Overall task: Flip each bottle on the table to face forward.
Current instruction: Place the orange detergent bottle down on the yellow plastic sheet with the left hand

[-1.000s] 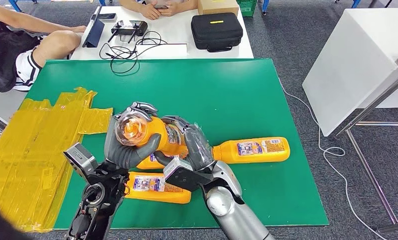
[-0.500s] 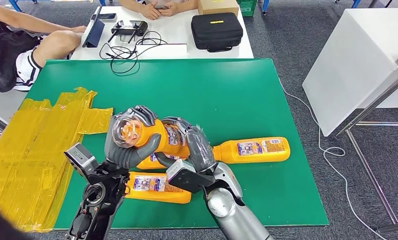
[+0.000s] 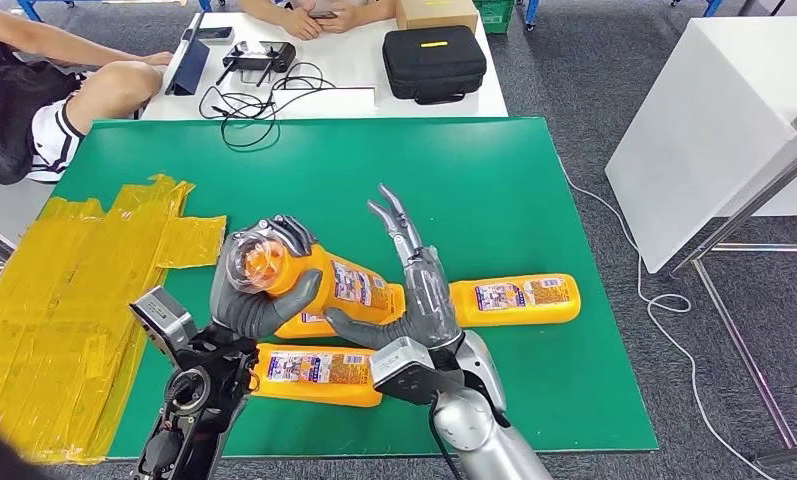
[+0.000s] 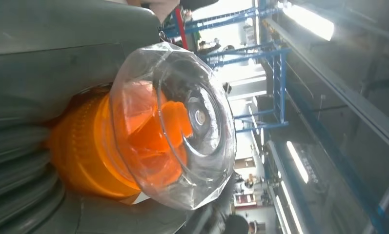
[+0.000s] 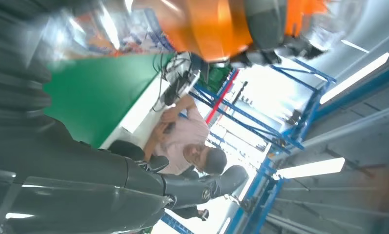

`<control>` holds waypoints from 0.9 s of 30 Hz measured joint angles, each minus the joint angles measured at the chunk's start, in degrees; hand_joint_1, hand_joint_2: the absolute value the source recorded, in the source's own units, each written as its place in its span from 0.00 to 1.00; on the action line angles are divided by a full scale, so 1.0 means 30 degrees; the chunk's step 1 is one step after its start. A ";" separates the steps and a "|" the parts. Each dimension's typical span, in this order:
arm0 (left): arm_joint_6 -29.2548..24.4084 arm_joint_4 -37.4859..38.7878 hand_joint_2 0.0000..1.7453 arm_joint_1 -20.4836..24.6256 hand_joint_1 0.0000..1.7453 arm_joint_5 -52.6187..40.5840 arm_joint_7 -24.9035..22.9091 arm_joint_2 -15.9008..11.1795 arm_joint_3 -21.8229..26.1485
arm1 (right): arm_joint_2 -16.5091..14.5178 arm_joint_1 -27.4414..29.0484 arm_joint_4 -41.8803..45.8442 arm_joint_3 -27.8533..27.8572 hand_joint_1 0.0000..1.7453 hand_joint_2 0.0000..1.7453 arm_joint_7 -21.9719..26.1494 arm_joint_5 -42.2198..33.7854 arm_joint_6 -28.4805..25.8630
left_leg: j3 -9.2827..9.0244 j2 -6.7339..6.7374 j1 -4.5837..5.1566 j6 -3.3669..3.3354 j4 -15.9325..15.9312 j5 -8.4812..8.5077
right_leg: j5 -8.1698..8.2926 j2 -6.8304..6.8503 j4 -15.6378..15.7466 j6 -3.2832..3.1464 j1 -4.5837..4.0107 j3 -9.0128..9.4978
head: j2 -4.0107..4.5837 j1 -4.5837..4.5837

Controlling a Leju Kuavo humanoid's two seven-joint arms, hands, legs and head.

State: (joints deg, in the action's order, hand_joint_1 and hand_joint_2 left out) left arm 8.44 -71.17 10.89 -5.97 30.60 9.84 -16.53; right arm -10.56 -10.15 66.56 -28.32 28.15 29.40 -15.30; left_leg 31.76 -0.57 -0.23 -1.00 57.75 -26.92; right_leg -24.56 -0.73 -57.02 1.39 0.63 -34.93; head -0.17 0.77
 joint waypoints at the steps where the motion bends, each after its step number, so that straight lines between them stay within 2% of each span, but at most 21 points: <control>1: 0.0000 -0.0029 1.00 -0.0004 1.00 0.0004 0.0000 0.0002 0.0022 | 0.0060 0.0049 0.0184 0.0009 0.00 1.00 0.0002 -0.0016 -0.0022 | -0.0001 0.0000 0.0000 0.0000 0.0000 0.0000 | 0.0000 0.0000 0.0000 0.0000 0.0000 0.0000 | 0.0000 0.0000; 11: -0.0593 -0.0612 1.00 -0.0142 1.00 -0.0333 0.0215 -0.0071 0.0271 | 0.0513 0.0918 0.1882 0.0284 0.00 1.00 0.0289 -0.0710 -0.0900 | -0.0002 0.0001 -0.0003 0.0001 0.0000 0.0000 | 0.0000 -0.0001 -0.0002 0.0000 -0.0003 0.0000 | 0.0000 0.0000; 14: -0.1606 -0.1286 1.00 -0.0368 1.00 -0.1073 0.0359 -0.0197 0.0556 | 0.0714 0.1322 0.2702 0.0479 0.00 1.00 0.0335 -0.0805 -0.1005 | 0.0000 0.0000 -0.0003 0.0001 0.0000 0.0000 | -0.0001 -0.0001 -0.0001 0.0000 -0.0003 -0.0001 | 0.0000 0.0000; 16: -0.3020 -0.1950 1.00 -0.0533 1.00 -0.2279 0.0514 -0.0289 0.0778 | 0.0834 0.1581 0.3204 0.0648 0.00 1.00 0.0359 -0.0829 -0.1074 | 0.0001 -0.0001 -0.0003 0.0001 0.0000 0.0000 | -0.0001 0.0000 -0.0001 0.0000 -0.0003 -0.0001 | 0.0000 0.0000; 19: -0.7101 -0.3386 1.00 -0.0604 1.00 -0.6582 0.0264 -0.0524 0.1115 | 0.1001 0.2019 0.4040 0.1001 0.00 1.00 0.0419 -0.0876 -0.1246 | -0.0001 0.0000 -0.0003 0.0001 0.0000 0.0000 | 0.0000 -0.0001 -0.0001 0.0000 -0.0003 0.0000 | 0.0000 0.0000; 21: -1.0625 -0.4502 1.00 -0.0468 1.00 -1.1650 -0.0892 -0.0734 0.1334 | 0.1116 0.2339 0.4637 0.1268 0.00 1.00 0.0494 -0.0905 -0.1454 | -0.0005 -0.0005 -0.0003 0.0001 0.0000 0.0000 | 0.0000 0.0000 -0.0001 0.0000 -0.0003 0.0001 | 0.0000 0.0000; 23: -1.3071 -0.5358 1.00 -0.0140 1.00 -1.6695 -0.2617 -0.0960 0.1521 | 0.1217 0.2619 0.5147 0.1532 0.00 1.00 0.0576 -0.0931 -0.1707 | -0.0007 -0.0014 -0.0003 0.0001 0.0000 0.0001 | 0.0000 0.0002 -0.0001 0.0000 -0.0003 0.0005 | 0.0000 0.0000; 25: -1.4144 -0.5826 1.00 0.0351 1.00 -2.1104 -0.4635 -0.1249 0.1660 | 0.1300 0.2839 0.5547 0.1762 0.00 1.00 0.0632 -0.0955 -0.1954 | -0.0011 -0.0015 -0.0002 0.0001 0.0000 0.0002 | 0.0000 0.0003 -0.0001 -0.0001 -0.0003 0.0012 | 0.0000 0.0000; 27: -1.4386 -0.5880 1.00 0.0997 1.00 -2.5038 -0.7137 -0.1816 0.1700 | 0.1373 0.3044 0.5907 0.1972 0.00 1.00 0.0668 -0.0976 -0.2209 | -0.0021 -0.0008 -0.0002 0.0003 0.0000 0.0003 | 0.0001 0.0002 -0.0001 -0.0002 -0.0003 0.0016 | 0.0000 -0.0004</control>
State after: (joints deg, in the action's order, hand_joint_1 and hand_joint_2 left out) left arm -34.72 -88.81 13.88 -81.08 9.19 4.39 -11.43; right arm -6.44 -1.01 84.28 -22.40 30.15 26.47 -21.93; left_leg 31.69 -0.59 -0.24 -0.99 57.75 -26.91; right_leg -24.55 -0.73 -57.02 1.38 0.62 -34.88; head -0.17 0.75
